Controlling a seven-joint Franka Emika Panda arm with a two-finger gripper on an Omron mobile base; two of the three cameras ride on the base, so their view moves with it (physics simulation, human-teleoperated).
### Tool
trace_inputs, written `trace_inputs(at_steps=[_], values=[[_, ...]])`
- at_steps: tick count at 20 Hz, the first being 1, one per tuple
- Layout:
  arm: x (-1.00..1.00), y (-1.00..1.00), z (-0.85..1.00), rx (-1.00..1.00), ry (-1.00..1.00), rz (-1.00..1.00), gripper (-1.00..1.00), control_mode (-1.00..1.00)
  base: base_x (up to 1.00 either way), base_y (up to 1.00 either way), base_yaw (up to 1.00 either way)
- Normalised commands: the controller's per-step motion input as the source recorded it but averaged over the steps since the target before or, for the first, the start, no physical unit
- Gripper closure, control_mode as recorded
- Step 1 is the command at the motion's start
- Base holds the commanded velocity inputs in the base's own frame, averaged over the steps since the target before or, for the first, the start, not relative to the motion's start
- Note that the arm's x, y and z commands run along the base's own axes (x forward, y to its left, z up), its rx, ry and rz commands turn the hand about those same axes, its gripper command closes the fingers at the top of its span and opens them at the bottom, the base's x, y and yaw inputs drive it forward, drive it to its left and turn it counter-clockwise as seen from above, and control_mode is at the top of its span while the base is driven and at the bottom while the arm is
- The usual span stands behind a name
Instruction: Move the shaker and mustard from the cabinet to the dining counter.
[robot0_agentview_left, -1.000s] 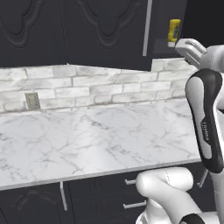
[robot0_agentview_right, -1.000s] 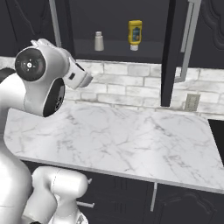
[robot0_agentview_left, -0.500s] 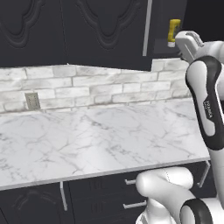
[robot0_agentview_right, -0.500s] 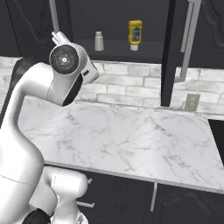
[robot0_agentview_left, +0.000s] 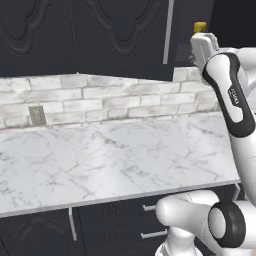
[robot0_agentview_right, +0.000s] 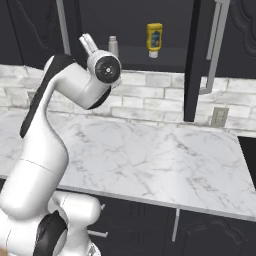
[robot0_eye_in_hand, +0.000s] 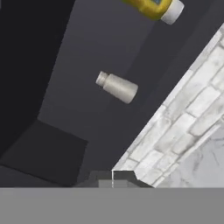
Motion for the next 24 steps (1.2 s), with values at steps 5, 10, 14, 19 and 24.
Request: trace_inputs(at_steps=[5,10,14,19,24], values=[[0.55,0.14,-0.01,0.25,0.00,0.20,1.00,-1.00,0.00,0.00,0.00],[0.42,0.25,0.00,0.16,0.00,0.24,1.00,-1.00,0.00,0.00,0.00],[0.19,0.33,0.03,0.04,0.00,0.28,1.00,-1.00,0.00,0.00,0.00],[-0.65,0.32,0.26,0.00,-0.08,0.33,1.00,-1.00,0.00,0.00,0.00],[-1.00,0.56,0.29,-0.08,-0.22,0.34,1.00,-1.00,0.00,0.00,0.00]])
